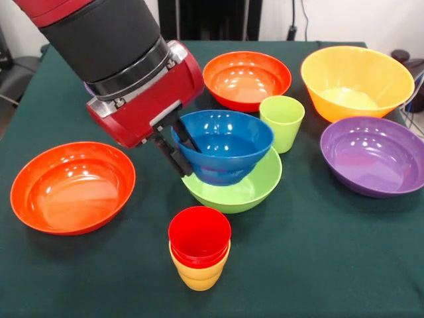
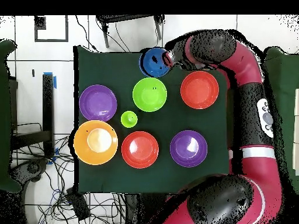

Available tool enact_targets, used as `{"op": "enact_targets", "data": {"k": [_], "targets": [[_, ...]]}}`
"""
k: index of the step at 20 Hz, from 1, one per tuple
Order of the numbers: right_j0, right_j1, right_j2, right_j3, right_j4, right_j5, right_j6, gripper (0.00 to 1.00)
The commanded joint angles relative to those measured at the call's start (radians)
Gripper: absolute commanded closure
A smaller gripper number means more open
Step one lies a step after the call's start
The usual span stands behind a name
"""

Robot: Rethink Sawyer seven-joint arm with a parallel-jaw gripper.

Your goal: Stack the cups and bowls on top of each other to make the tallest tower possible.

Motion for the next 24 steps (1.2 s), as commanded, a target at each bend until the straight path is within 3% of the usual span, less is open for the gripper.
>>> {"op": "enact_targets", "data": {"k": [1, 18, 24], "targets": [[0.119, -0.029, -0.179, -0.15, -0.201, 0.248, 0.057, 1.0], [0.112, 0.07, -0.142, -0.279, -0.212, 0.309, -0.013, 1.0], [0.128, 0.088, -0.143, -0.332, -0.212, 0.372, -0.002, 1.0]]}}
